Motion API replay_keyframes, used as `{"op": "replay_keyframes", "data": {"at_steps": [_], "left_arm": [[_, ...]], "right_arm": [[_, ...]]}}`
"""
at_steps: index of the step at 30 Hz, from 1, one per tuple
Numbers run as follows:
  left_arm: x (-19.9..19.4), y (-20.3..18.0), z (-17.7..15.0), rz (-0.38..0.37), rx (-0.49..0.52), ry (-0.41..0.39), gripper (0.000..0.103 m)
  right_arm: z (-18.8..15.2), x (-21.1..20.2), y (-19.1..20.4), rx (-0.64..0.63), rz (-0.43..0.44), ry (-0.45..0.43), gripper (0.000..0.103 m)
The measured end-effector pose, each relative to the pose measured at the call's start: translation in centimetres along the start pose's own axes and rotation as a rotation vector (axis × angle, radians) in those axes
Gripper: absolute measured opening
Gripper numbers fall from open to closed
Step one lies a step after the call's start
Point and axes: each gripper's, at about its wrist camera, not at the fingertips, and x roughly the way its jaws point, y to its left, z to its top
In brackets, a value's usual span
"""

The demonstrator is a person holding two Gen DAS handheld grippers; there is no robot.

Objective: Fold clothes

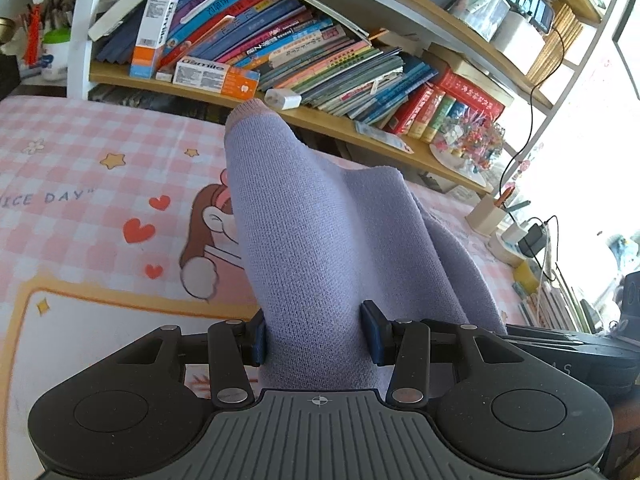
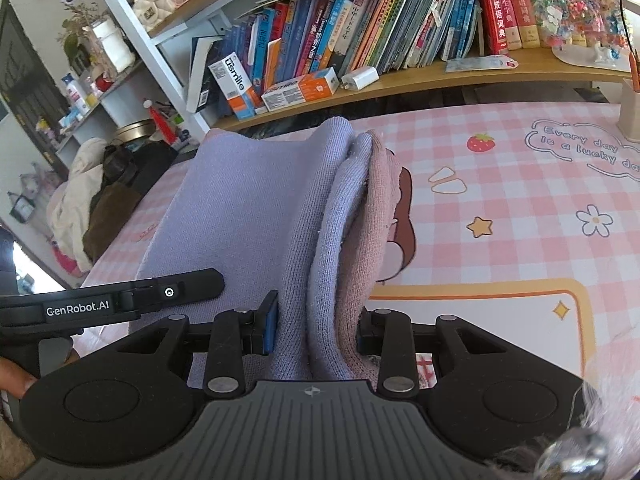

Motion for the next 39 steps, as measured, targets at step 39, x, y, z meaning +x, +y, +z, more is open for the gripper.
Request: {"op": "replay_keyframes", "data": {"at_steps": [39], "left_arm": [[7.5, 27.2, 15.6, -0.041, -0.004, 0.044, 0.044]], "right_arm": [[11.5, 24.1, 16.3, -0.077, -0.069, -0.034, 0.031]]}}
